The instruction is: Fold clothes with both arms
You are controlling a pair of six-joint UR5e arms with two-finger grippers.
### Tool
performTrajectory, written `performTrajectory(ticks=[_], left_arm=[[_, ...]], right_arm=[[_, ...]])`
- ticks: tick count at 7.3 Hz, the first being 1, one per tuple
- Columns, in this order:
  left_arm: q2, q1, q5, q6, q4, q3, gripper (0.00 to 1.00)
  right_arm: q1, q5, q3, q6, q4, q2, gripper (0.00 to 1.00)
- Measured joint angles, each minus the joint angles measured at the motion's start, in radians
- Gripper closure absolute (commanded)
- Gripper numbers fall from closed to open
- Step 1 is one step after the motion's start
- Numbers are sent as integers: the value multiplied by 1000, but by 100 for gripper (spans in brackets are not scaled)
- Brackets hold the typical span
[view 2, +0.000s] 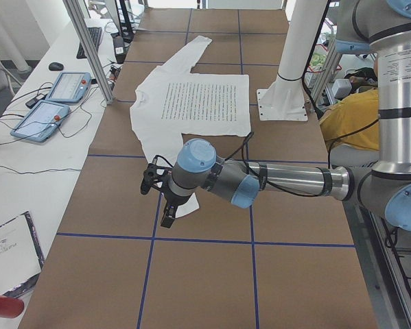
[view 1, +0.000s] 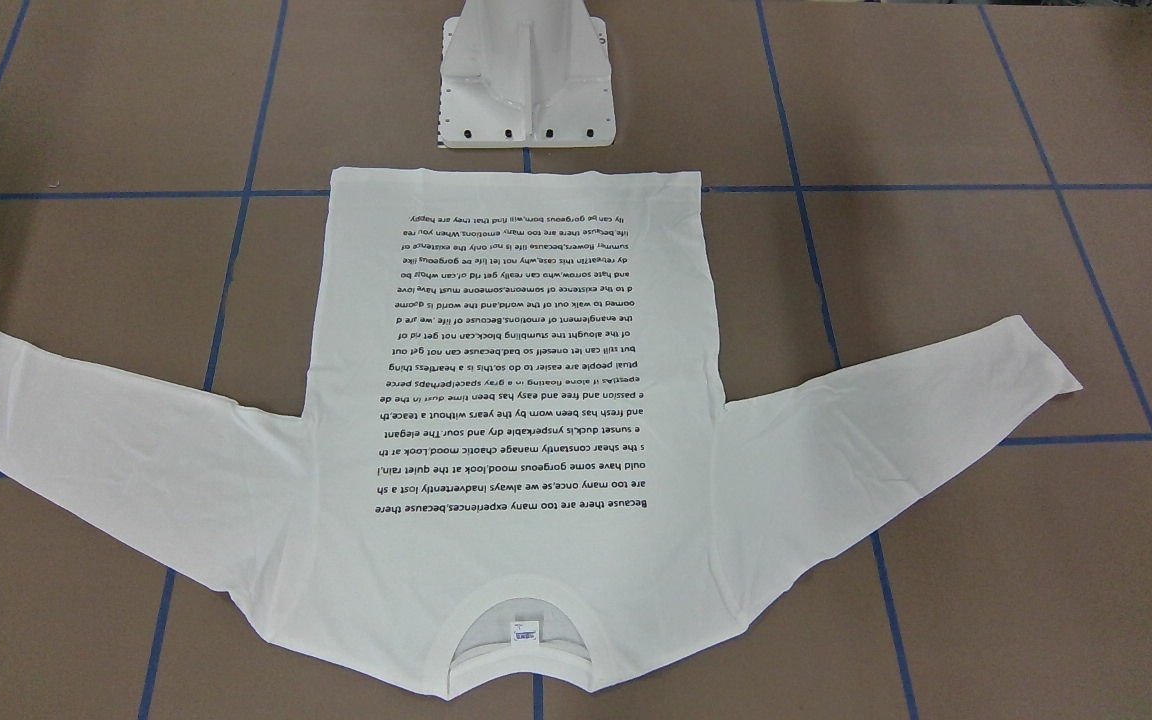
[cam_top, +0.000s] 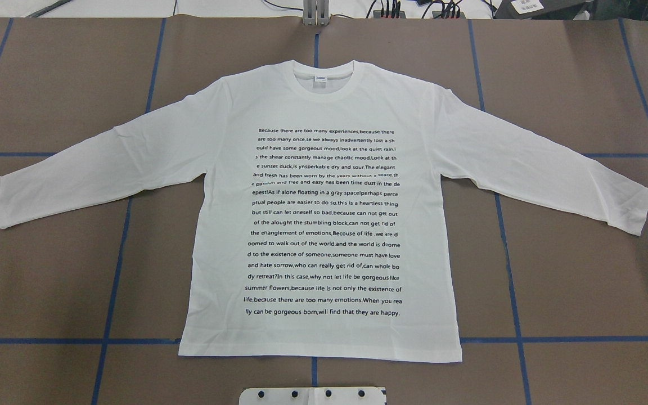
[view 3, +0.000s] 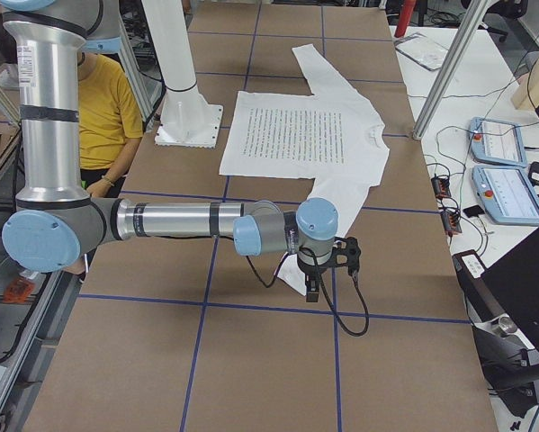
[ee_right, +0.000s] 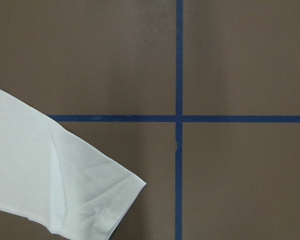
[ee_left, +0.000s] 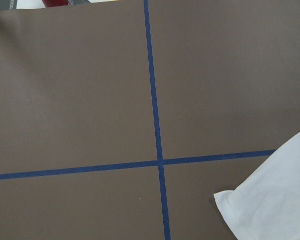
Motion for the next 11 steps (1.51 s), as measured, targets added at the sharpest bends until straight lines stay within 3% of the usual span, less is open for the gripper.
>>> performTrajectory(ticks=[11], left_arm=[[15, 27, -7, -6, -10, -4, 0]], right_arm=[[-78, 7, -13, 10, 14, -11, 0]])
